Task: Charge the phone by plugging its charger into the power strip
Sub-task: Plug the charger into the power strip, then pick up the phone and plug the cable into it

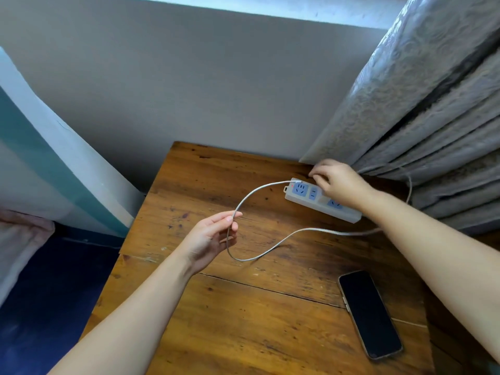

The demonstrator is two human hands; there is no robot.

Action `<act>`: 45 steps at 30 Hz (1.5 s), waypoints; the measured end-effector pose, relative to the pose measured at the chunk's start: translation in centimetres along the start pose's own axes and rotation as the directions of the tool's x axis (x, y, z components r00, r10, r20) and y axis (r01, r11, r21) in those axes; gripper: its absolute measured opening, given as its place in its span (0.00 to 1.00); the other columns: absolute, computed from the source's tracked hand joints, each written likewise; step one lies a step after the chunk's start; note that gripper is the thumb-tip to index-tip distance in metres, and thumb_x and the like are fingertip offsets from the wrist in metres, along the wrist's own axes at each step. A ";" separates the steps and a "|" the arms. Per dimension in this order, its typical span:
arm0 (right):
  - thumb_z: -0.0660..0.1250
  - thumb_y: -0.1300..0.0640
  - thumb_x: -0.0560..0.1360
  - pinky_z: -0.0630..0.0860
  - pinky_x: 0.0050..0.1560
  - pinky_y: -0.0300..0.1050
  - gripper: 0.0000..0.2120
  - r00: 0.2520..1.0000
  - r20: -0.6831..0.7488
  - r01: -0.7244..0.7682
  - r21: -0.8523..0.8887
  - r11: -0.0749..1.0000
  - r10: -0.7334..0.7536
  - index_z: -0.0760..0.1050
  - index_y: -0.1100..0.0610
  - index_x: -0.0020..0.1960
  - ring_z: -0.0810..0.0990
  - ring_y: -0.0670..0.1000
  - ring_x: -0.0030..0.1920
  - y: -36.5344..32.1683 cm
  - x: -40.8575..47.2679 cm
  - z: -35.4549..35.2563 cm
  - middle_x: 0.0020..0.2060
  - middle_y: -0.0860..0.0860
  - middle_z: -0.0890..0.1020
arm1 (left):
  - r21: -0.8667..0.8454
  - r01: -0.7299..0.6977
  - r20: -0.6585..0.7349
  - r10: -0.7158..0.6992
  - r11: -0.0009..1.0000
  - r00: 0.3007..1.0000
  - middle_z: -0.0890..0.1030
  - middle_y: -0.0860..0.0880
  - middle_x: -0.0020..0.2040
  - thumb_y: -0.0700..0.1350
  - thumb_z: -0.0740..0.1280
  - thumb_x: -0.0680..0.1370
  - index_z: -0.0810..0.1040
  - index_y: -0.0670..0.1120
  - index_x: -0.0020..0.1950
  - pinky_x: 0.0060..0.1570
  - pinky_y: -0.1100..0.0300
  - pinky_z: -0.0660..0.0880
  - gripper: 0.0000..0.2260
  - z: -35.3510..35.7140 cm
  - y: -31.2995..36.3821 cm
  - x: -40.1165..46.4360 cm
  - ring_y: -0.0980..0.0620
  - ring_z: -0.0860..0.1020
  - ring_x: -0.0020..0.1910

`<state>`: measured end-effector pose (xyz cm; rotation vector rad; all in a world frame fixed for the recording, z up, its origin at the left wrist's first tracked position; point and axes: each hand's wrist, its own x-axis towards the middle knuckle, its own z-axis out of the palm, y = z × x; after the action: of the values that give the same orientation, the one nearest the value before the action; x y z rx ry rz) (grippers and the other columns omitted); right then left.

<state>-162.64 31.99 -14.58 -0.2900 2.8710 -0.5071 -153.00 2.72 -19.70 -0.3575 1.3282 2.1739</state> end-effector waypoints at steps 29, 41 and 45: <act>0.52 0.55 0.80 0.74 0.44 0.49 0.14 0.848 0.336 -0.481 0.164 0.861 0.410 0.71 0.50 0.38 0.77 0.53 0.41 9.2 -22.1 5.3 0.36 0.49 0.78 | 0.288 0.472 -0.111 -0.461 0.833 0.880 0.77 0.43 0.62 0.35 0.51 0.80 0.65 0.42 0.71 0.59 0.57 0.74 0.20 17.8 -17.3 -2.6 0.50 0.77 0.59; 0.52 0.55 0.80 0.78 0.46 0.42 0.15 0.736 0.434 -0.674 0.541 0.502 0.520 0.76 0.53 0.44 0.79 0.49 0.48 7.1 -20.2 6.7 0.45 0.52 0.81 | 0.014 0.426 -0.344 -0.396 0.905 0.851 0.84 0.47 0.44 0.47 0.54 0.82 0.79 0.48 0.46 0.38 0.61 0.76 0.15 19.3 -16.7 -1.9 0.52 0.80 0.46; 0.53 0.54 0.80 0.78 0.44 0.40 0.14 0.798 0.402 -0.602 0.573 0.556 0.449 0.76 0.53 0.43 0.81 0.48 0.48 2.9 -17.4 7.1 0.46 0.52 0.82 | -0.068 0.359 -0.432 -0.352 0.931 0.831 0.83 0.44 0.46 0.53 0.54 0.81 0.77 0.45 0.48 0.36 0.56 0.77 0.16 15.3 -14.0 -0.9 0.48 0.81 0.44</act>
<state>-144.70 36.37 -19.13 0.6065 2.1675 -1.2383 -143.07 20.77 -22.20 -1.0547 1.3711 1.8228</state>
